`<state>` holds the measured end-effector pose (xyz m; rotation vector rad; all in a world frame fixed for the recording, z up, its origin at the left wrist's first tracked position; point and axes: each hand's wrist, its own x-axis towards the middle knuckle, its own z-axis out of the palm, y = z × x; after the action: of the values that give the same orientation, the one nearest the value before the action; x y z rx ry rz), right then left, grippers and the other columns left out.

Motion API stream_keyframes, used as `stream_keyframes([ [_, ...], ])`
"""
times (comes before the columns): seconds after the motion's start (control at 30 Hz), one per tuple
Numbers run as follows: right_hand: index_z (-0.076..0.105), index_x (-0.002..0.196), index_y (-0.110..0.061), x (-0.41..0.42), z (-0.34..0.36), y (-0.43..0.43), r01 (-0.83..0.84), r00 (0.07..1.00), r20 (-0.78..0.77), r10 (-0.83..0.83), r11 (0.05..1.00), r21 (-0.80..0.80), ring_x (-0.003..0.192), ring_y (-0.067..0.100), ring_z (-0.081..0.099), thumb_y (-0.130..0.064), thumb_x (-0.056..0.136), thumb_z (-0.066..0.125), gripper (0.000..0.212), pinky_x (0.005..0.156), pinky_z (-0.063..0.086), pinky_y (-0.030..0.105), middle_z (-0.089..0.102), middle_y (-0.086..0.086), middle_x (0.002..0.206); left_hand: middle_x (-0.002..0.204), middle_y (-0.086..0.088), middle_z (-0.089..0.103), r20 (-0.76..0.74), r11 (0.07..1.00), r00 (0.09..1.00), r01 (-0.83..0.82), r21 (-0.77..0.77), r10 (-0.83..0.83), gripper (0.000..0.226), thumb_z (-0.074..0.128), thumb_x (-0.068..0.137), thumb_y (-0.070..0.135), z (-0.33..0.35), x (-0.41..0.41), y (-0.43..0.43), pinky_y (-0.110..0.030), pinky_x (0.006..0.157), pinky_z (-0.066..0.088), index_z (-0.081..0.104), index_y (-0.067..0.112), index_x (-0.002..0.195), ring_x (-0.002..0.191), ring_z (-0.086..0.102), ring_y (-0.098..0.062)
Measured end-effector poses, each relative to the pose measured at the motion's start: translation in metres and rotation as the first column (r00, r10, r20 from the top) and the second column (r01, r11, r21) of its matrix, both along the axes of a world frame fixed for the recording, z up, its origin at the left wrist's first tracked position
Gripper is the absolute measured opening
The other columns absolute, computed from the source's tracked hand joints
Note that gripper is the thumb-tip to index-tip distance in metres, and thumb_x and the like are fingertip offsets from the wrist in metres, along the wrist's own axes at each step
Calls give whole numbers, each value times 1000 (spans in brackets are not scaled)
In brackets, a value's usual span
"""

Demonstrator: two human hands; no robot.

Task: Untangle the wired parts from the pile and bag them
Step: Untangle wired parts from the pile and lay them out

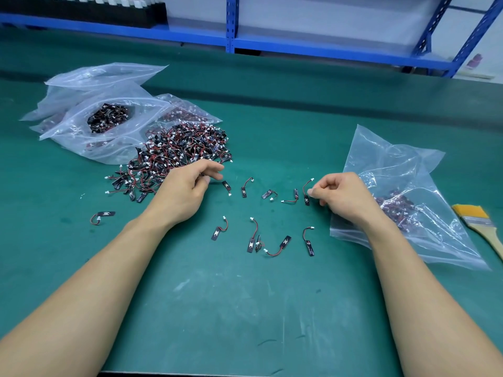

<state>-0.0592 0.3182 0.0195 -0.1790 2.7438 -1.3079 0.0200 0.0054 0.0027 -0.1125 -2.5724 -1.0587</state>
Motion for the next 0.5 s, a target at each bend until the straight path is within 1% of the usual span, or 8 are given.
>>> stream_keyframes([
  [0.27, 70, 68, -16, 0, 0, -1, 3, 1000, 8, -3, 1000, -2, 44, 3, 46, -27, 82, 79, 20, 55, 37, 26, 63, -6, 51, 102, 11, 73, 7, 1000, 1000, -2, -2, 2, 35, 49, 97, -3, -1, -1, -1, -2, 74, 34, 66, 18, 120, 82, 55, 18],
  [0.5, 70, 68, -16, 1, 0, 0, -3, 1000, 0, 3, 1000, 8, 44, 3, 45, -27, 82, 79, 21, 56, 38, 27, 63, -6, 51, 102, 8, 73, -3, 1000, 1000, 0, 1, 0, 34, 49, 97, -4, 0, -1, -1, 0, 73, 32, 66, 15, 120, 80, 53, 22],
])
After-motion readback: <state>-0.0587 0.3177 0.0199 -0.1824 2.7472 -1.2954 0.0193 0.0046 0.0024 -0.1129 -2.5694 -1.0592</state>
